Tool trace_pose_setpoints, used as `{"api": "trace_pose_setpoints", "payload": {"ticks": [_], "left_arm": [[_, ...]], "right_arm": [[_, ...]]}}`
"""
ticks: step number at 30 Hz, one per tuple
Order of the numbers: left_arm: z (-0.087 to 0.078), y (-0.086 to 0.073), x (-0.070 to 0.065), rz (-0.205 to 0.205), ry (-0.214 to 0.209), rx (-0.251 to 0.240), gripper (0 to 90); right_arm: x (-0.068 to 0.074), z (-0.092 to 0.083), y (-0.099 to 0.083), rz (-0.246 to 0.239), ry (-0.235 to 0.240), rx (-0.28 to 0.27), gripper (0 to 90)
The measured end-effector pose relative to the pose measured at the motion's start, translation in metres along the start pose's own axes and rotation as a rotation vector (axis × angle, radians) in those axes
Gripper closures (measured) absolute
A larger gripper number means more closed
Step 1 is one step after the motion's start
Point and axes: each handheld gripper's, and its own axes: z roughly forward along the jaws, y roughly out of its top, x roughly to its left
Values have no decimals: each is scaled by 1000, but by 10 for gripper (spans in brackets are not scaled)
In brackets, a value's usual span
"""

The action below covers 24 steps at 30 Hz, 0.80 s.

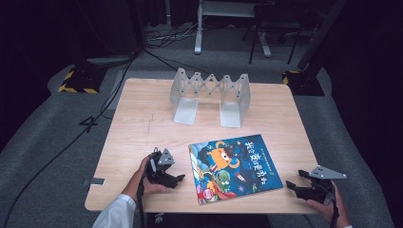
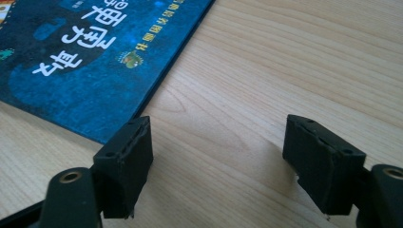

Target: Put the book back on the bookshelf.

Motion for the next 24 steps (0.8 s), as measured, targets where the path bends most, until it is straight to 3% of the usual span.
{"api": "trace_pose_setpoints", "payload": {"ticks": [5, 10, 12, 15, 18, 21, 24], "left_arm": [[7, 8, 9, 11, -9, 0, 108], [13, 18, 15, 20, -28, -12, 171], [13, 22, 16, 37, -20, -39, 176], [11, 34, 21, 13, -56, -103, 176], [15, 47, 24, 11, -79, -142, 178], [29, 61, 27, 24, -105, -114, 165], [48, 73, 30, 39, -117, -86, 166]], "right_arm": [[3, 0, 1, -22, 23, 3, 269], [8, 1, 4, -62, 60, 23, 266], [9, 1, 5, -53, 60, 26, 275], [9, 0, 5, -36, 68, 25, 285], [13, 1, 7, -33, 109, 25, 271], [22, 5, 11, -79, 112, 40, 269], [28, 9, 16, -94, 134, 48, 271]]}}
